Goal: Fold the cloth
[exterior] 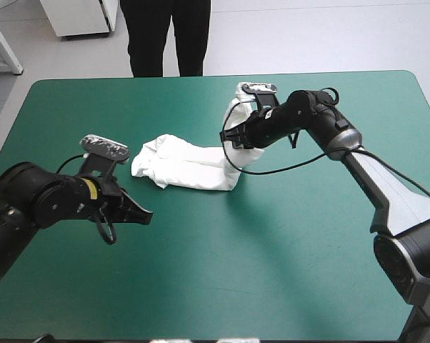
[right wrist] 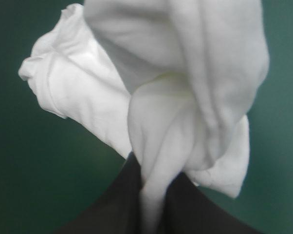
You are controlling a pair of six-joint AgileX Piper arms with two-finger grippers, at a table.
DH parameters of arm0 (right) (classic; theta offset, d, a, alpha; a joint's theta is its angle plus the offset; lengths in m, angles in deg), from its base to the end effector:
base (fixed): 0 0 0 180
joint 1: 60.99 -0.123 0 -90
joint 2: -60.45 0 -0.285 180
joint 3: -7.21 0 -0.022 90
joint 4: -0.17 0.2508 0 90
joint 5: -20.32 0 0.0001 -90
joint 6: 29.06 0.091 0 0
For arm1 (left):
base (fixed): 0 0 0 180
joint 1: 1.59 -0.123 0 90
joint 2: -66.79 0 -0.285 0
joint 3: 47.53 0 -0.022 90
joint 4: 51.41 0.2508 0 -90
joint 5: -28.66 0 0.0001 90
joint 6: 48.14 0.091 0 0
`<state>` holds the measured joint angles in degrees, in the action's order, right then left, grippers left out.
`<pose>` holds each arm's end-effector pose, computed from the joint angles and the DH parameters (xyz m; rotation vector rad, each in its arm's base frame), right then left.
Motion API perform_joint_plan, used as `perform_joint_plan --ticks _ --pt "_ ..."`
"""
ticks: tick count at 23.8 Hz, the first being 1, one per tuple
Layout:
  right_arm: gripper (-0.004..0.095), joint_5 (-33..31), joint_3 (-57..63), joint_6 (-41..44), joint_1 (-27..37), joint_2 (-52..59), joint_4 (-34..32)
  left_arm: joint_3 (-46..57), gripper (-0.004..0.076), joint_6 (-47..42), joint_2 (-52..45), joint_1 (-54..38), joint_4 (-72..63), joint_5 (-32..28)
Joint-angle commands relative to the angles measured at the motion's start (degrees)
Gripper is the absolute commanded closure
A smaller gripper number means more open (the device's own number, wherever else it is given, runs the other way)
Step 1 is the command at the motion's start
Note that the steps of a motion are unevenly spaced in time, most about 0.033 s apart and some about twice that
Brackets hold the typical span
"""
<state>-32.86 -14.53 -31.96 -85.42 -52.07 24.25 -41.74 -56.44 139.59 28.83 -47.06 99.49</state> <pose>0.3644 0.1982 0.3376 -0.4181 2.4905 0.6784 0.1787 -0.0974 0.3883 0.5074 2.5596 -0.1398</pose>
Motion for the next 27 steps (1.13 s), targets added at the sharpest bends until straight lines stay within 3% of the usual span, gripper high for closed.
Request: perform_joint_plan --ticks 1,13,15,19,20,21,27 --pt "0.0925 6.55 -2.22 -0.04 -1.99 1.3 3.95 -0.81 0.0734 -1.1 -4.88 0.19 -0.84 2.04" --pt "0.0923 6.07 -17.81 0.18 -8.3 -14.68 8.17 -0.77 0.0734 -1.1 -8.71 0.19 -8.53 2.93" --pt "0.0882 3.58 -22.46 -0.17 -9.37 -18.33 9.74 -0.77 0.0734 -1.1 -8.71 0.19 -8.6 2.93" --pt "0.0542 -1.72 -28.27 -0.3 -10.27 -20.63 11.02 -0.77 0.0734 -1.24 -8.71 0.19 -9.06 2.93" --pt "0.0376 -2.47 -29.46 0.02 -10.27 -20.41 10.44 -0.77 0.0734 -1.24 -8.71 0.19 -9.36 2.93" --pt "0.033 -3.16 -30.48 0.91 -10.27 -20.32 9.62 -0.77 0.0734 -1.24 -8.71 0.19 -9.74 2.93" --pt "0.036 -12.6 -39.33 5.95 -10.27 -20.32 -0.98 -0.77 0.0734 -1.78 -8.71 0.19 -11.6 2.93"
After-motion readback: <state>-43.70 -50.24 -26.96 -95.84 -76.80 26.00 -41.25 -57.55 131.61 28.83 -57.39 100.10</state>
